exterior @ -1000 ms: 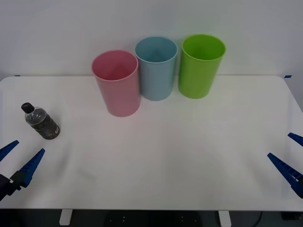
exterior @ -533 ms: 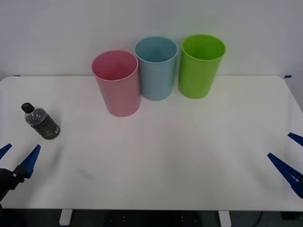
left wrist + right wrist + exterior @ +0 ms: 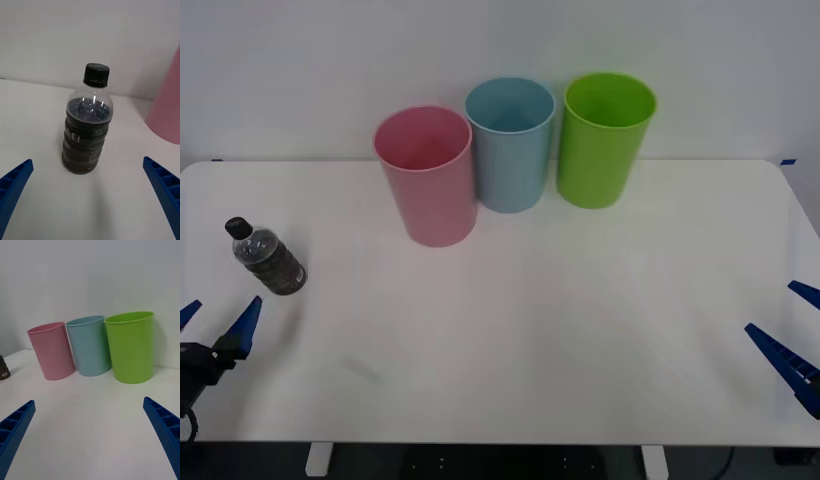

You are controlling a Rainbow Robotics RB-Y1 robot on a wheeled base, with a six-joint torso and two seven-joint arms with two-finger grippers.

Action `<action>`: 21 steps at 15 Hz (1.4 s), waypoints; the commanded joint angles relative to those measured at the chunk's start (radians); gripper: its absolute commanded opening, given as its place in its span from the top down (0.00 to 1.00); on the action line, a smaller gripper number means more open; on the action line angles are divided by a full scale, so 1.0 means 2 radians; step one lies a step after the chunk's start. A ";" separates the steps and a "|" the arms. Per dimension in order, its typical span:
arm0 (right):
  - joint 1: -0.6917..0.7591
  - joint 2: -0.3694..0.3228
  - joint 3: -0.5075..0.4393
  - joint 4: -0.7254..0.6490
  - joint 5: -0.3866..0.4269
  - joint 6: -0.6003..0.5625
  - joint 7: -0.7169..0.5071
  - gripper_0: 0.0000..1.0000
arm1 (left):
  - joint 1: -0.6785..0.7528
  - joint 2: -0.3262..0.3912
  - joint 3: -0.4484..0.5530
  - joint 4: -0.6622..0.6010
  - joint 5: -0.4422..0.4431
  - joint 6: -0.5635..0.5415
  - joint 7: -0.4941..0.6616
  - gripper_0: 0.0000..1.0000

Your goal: Grasp the object on the table and drop it into the matching bin: aluminum can to the light blue bin, PET bottle to the pink bin.

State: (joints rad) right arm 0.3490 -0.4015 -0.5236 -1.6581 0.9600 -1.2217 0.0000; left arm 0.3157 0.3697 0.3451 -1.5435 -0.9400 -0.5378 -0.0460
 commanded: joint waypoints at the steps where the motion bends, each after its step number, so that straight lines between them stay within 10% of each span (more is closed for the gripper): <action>1: 0.000 0.000 0.000 0.000 0.000 0.000 0.000 0.00 | -0.040 0.000 0.002 0.039 -0.019 0.001 -0.002 0.00; 21: 0.000 0.000 0.000 0.000 0.000 0.000 0.000 0.00 | -0.218 -0.010 0.015 0.197 -0.117 0.010 -0.022 0.00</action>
State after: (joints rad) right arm 0.3491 -0.4014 -0.5236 -1.6581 0.9600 -1.2217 0.0000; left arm -0.1078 0.3499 0.3733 -1.1610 -1.1678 -0.5169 -0.0881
